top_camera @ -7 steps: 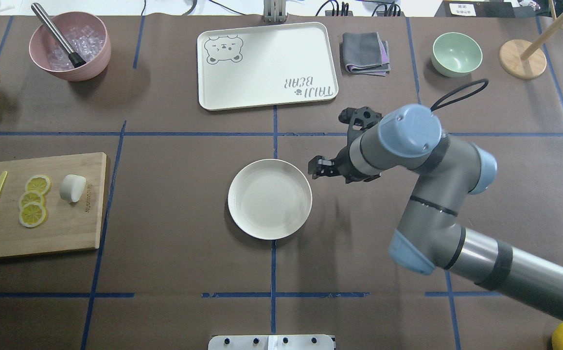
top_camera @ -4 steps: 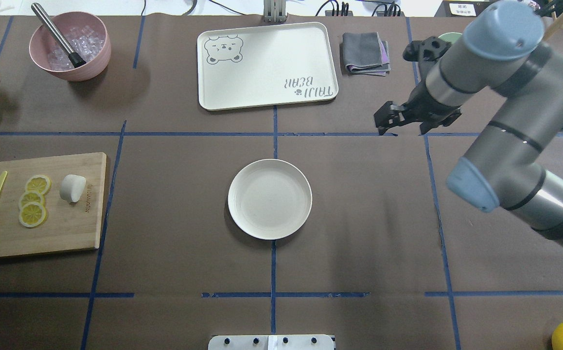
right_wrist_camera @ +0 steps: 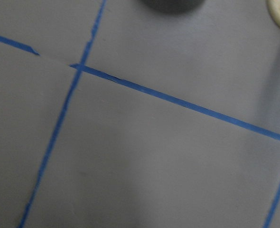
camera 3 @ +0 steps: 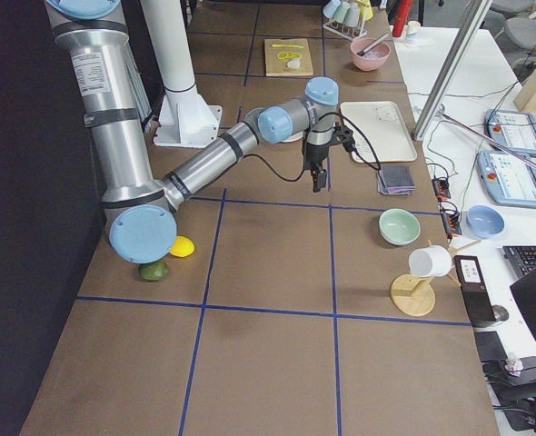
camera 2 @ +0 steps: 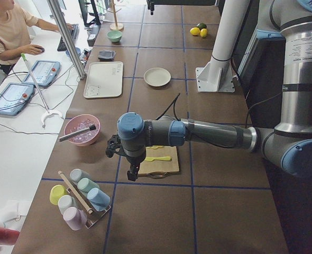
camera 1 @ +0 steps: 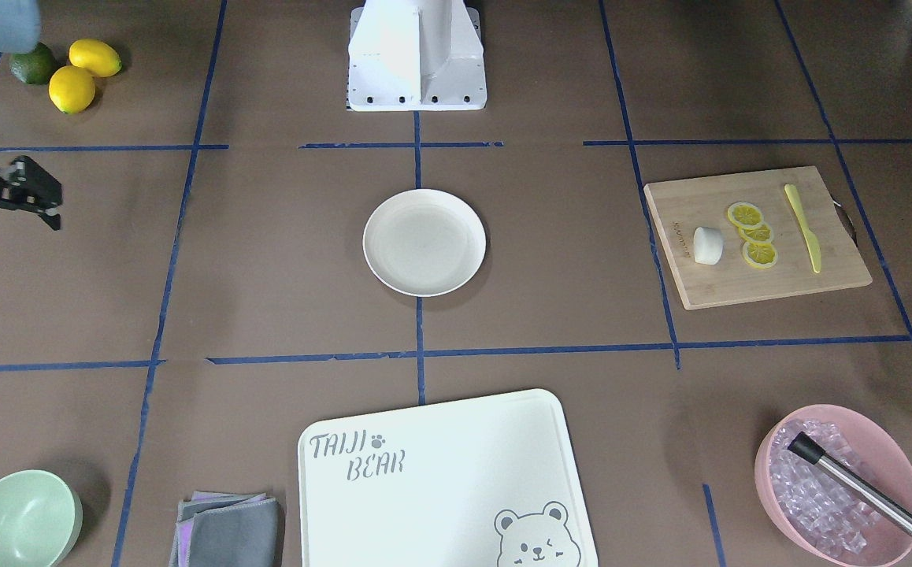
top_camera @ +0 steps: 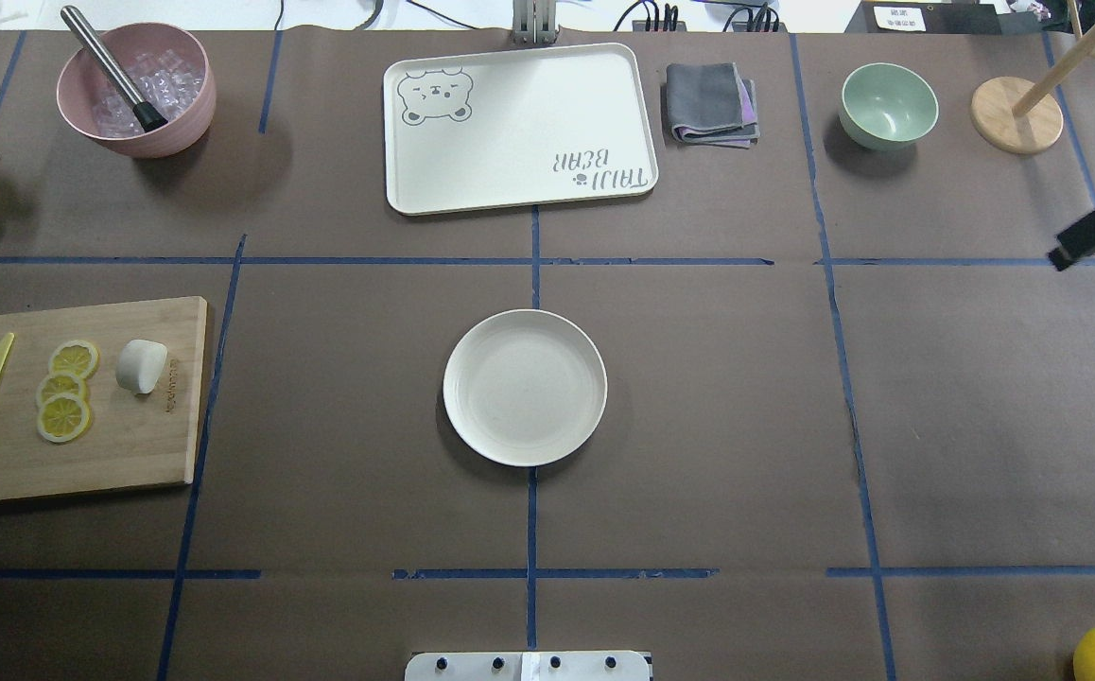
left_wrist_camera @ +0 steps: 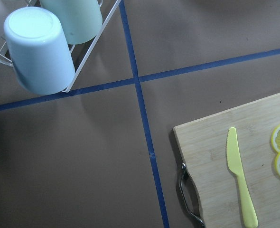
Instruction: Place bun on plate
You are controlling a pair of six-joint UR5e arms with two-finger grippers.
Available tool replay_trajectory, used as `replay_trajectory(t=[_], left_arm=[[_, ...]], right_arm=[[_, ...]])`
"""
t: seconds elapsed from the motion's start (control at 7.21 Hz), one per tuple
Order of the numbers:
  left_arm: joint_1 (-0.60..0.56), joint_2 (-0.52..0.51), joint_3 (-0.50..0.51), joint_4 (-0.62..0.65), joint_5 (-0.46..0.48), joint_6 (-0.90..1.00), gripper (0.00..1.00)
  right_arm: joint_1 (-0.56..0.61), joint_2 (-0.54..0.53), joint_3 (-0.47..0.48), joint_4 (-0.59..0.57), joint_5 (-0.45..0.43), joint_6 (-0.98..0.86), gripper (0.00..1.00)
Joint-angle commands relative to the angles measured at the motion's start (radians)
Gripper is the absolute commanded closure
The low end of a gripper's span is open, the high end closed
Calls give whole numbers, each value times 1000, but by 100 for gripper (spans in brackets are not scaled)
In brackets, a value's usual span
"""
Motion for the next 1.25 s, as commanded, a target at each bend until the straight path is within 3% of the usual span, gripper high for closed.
replay_trajectory(t=[0.0, 0.42, 0.69, 0.83, 1.11], left_arm=[[1, -4, -4, -2, 2, -3, 0], [2, -18, -3, -23, -1, -9, 0], [10, -79, 10, -94, -15, -61, 0], [16, -78, 1, -109, -59, -137, 0], [168, -68, -53, -229, -82, -237, 0]], right_arm=[[211, -178, -37, 2, 43, -338, 0], [351, -269, -149, 8, 146, -420, 0], [362, -260, -142, 11, 57, -379, 0], [362, -258, -139, 11, 58, -377, 0], [362, -257, -137, 11, 61, -376, 0]])
